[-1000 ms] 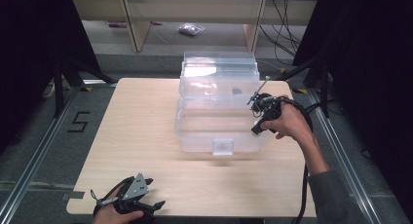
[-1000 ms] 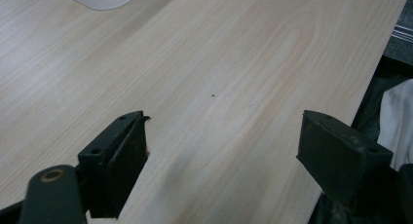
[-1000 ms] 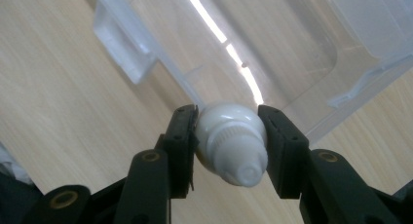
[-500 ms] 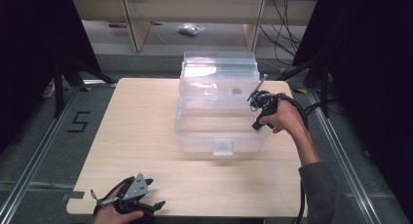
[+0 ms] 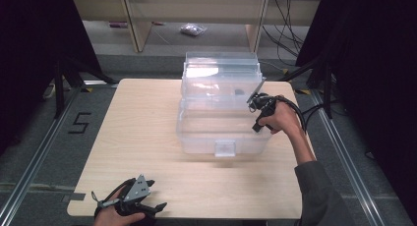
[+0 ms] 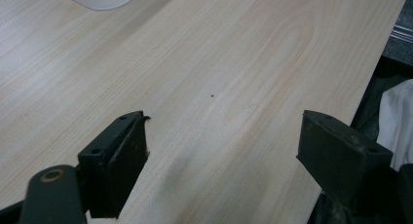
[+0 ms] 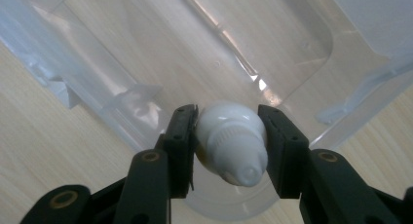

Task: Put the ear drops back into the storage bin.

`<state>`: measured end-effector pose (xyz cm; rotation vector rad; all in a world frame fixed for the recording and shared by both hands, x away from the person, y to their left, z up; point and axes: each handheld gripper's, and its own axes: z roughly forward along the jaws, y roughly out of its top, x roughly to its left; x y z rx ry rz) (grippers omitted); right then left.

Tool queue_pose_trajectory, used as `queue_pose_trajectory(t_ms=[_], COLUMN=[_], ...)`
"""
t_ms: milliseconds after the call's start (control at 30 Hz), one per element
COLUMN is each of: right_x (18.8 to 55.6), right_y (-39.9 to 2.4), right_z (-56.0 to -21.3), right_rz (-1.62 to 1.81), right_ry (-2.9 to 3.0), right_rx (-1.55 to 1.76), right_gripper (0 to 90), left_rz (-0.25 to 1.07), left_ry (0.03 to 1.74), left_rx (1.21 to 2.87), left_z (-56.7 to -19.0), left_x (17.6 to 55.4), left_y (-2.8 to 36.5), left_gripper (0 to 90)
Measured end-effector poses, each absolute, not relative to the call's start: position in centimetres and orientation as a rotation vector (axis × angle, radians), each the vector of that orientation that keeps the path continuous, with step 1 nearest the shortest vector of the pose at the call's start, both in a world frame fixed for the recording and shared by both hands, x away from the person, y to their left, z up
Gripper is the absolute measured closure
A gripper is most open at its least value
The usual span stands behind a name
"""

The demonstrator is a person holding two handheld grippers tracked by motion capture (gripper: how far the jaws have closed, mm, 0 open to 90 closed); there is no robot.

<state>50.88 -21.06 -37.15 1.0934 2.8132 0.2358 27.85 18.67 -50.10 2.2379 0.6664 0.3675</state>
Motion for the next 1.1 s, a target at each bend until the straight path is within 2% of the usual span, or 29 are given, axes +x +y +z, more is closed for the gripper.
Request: queue_pose_trajectory(t_ms=[800, 1100], right_x=[53.1, 53.2], right_y=[-20.3, -20.2], right_z=[-41.6, -42.1], right_rz=[0.126, 0.109], right_ry=[2.846, 2.844], right_rx=[1.197, 1.223], right_gripper=[60.1, 60.1], left_rz=[0.363, 0.361], left_ry=[0.668, 0.669], left_rx=[2.234, 2.233], left_z=[-50.1, -50.1], left_x=[27.9, 27.8], left_y=[18.7, 18.6], left_gripper=[17.8, 17.8])
